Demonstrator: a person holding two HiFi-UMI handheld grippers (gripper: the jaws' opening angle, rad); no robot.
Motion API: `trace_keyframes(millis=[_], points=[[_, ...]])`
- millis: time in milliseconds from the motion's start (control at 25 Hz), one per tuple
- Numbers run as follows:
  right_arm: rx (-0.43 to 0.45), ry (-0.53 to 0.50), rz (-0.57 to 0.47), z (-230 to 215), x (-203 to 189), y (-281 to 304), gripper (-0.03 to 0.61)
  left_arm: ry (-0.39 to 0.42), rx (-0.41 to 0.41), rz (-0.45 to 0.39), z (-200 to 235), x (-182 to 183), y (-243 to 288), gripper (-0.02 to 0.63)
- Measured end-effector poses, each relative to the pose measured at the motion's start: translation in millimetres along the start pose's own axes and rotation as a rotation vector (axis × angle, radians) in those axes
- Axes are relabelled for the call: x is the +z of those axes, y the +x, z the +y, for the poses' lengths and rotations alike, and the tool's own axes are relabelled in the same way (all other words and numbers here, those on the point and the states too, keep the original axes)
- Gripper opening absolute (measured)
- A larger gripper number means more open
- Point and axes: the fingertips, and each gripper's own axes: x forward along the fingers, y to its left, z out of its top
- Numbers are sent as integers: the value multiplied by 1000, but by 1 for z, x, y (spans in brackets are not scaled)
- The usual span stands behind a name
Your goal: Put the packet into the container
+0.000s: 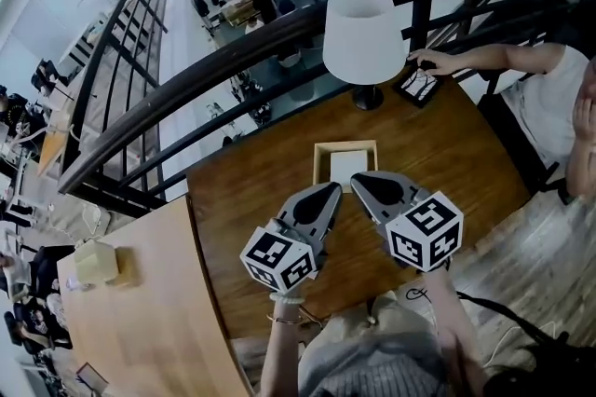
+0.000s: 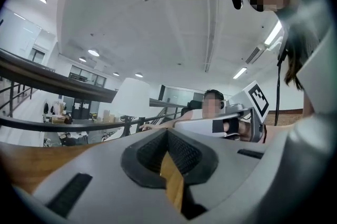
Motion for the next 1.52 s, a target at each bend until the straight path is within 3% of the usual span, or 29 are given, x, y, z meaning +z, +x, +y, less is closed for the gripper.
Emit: trace_keyframes(millis=[520, 1520], points=[[86, -34, -40, 23, 12, -16, 12, 49, -1, -34, -26, 19, -17, 5], [94, -28, -82, 31, 13, -32, 12, 78, -21, -33, -47, 23, -20, 5]])
